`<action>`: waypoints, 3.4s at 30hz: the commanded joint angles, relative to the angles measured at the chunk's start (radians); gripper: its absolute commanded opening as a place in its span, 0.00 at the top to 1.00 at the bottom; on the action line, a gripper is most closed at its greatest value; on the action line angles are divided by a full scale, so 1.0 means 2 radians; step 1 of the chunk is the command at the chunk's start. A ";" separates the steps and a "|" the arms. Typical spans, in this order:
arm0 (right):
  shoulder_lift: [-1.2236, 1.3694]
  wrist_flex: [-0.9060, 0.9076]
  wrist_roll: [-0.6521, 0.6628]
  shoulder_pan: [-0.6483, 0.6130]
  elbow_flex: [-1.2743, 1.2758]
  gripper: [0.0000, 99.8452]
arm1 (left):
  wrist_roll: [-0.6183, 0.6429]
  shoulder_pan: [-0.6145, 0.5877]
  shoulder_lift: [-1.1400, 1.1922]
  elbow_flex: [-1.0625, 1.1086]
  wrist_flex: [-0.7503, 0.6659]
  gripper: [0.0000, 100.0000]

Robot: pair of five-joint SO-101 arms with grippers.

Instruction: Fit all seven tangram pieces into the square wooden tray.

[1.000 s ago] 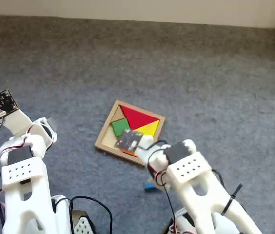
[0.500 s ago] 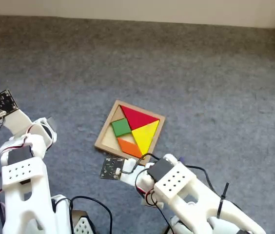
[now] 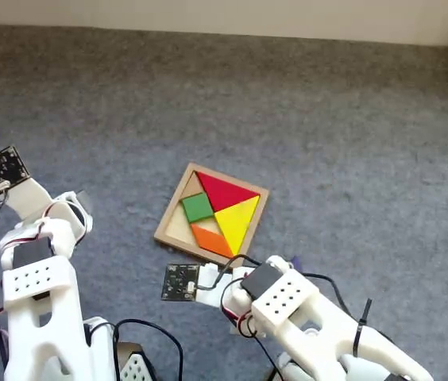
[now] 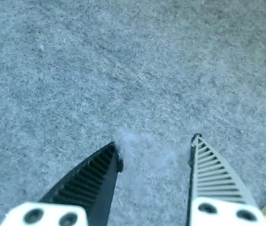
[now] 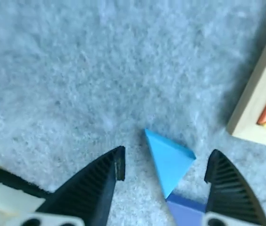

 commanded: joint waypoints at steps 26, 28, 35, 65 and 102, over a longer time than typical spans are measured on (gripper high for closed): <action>0.224 -0.028 0.008 0.023 -0.089 0.74 | 0.002 -0.004 -0.010 -0.001 -0.008 0.77; 0.224 -0.028 0.008 0.023 -0.089 0.75 | 0.002 -0.004 -0.010 -0.001 -0.008 0.77; 0.224 -0.028 0.008 0.024 -0.089 0.84 | -0.032 0.010 -0.009 0.000 -0.008 0.77; 0.062 -0.028 0.005 0.051 -0.077 0.84 | -0.032 0.012 -0.009 0.000 -0.008 0.77; 0.176 -0.016 0.008 0.059 -0.056 0.75 | -0.032 0.012 -0.010 0.000 -0.008 0.77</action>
